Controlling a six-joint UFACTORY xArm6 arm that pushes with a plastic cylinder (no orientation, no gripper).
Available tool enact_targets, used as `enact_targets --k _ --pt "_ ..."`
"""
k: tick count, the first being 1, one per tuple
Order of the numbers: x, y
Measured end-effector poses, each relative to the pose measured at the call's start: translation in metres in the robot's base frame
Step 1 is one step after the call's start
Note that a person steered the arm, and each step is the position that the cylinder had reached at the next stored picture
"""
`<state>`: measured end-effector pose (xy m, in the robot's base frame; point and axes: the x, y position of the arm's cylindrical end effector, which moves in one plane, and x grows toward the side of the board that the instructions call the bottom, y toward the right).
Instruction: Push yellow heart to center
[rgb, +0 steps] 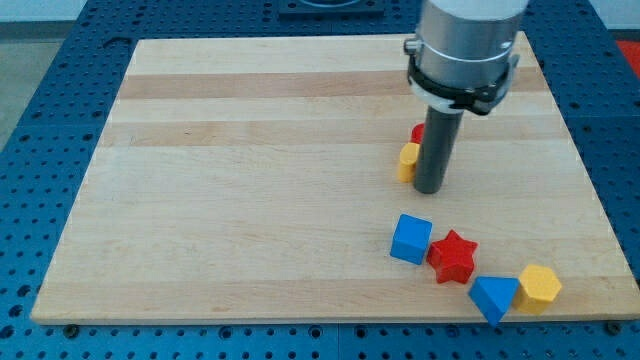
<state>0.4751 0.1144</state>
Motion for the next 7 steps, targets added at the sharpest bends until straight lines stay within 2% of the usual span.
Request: enact_targets --k 2,3,5,6,7 --pt "-0.019 0.011" --pt "-0.032 -0.002" --pt "-0.032 -0.079" --pt "-0.032 -0.085" --pt "-0.033 -0.135"
